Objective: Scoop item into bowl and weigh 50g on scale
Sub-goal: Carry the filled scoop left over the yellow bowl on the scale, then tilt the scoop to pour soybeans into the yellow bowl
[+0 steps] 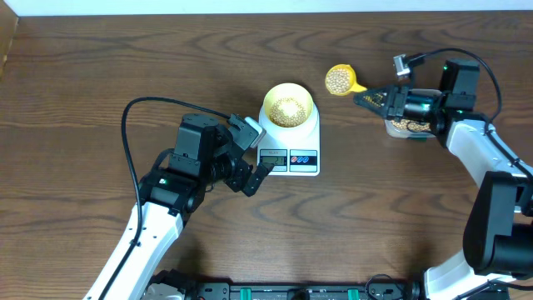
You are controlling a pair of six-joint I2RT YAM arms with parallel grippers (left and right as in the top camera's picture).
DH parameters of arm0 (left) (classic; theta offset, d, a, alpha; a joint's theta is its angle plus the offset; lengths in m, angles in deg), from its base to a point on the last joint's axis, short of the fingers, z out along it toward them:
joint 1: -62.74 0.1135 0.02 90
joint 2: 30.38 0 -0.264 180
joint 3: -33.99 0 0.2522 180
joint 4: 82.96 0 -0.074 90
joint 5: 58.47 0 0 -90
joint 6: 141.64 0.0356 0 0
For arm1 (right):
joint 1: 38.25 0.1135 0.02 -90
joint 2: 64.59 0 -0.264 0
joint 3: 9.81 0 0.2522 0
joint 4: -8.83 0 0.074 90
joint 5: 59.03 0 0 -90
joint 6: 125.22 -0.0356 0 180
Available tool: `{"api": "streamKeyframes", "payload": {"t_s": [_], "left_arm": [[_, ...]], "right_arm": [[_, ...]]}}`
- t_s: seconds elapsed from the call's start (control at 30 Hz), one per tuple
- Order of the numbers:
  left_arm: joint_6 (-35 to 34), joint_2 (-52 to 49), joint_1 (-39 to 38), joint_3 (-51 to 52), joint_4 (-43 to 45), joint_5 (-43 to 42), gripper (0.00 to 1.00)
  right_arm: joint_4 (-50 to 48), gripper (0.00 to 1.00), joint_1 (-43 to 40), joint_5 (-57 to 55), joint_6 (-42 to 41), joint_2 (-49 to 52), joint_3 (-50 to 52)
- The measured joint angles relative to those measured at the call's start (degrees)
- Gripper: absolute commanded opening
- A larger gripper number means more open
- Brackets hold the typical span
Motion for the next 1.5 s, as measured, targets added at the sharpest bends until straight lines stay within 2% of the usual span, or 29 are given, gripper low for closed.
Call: {"api": "streamKeyframes", "payload": {"t_s": [0.53, 1.13, 1.5], "left_arm": [[0.00, 0.00, 0.00, 0.00, 0.00, 0.00, 1.00], [0.00, 0.00, 0.00, 0.00, 0.00, 0.00, 1.00], [0.00, 0.00, 0.00, 0.00, 0.00, 0.00, 1.00]], "right_arm": [[-7.74, 0.01, 8.11, -9.46, -3.13, 0.00, 0.00], [-8.22, 0.01, 13.31, -14.23, -3.39, 0.00, 0.00], [-8.20, 0.01, 13.94, -15.41, 0.17, 0.00, 0.00]]}}
